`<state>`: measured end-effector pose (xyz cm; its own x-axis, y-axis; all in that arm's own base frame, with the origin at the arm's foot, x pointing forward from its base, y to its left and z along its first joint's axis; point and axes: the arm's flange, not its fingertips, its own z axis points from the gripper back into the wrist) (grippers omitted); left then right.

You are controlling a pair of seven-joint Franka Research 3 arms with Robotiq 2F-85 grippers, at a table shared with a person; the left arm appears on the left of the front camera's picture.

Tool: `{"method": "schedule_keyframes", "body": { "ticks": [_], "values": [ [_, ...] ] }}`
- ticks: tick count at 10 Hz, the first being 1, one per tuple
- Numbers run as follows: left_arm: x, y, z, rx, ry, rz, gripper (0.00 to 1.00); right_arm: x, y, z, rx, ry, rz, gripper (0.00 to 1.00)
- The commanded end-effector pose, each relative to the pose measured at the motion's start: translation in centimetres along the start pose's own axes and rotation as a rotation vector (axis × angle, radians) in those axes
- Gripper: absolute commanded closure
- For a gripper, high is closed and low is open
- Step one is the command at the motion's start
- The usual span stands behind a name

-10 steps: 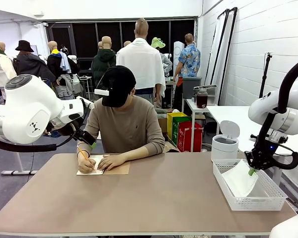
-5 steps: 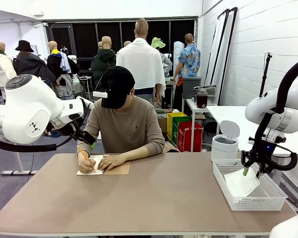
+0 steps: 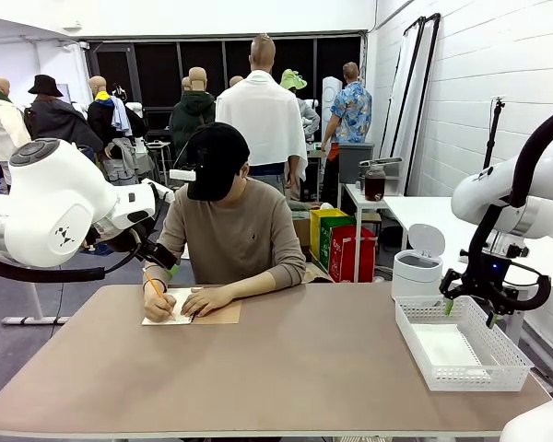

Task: Sort the paper based on its condition.
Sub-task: If a person hands you a paper, place it in the Organizing basket , and if it's crumpled, put it in the Trash can.

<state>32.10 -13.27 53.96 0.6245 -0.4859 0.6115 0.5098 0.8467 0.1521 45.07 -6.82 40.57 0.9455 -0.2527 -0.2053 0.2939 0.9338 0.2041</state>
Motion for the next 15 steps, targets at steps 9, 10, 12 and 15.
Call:
{"method": "schedule_keyframes", "body": {
  "ticks": [9, 10, 12, 15],
  "values": [
    [-0.1, 0.1, 0.0, -0.002, 0.000, 0.003, 0.00, 0.0, 0.1, 0.3, -0.006, -0.004, -0.001, 0.00],
    [-0.1, 0.1, 0.0, -0.002, 0.000, 0.003, 0.00, 0.0, 0.1, 0.3, -0.006, -0.004, -0.001, 0.00],
    [-0.1, 0.1, 0.0, -0.002, 0.000, 0.003, 0.00, -0.4, 1.6, 1.2, -0.023, -0.044, 0.068, 0.00],
    [-0.1, 0.1, 0.0, -0.002, 0.000, 0.003, 0.00, -4.0, 6.4, 4.4, -0.066, -0.151, 0.267, 0.00]
  ]
}}
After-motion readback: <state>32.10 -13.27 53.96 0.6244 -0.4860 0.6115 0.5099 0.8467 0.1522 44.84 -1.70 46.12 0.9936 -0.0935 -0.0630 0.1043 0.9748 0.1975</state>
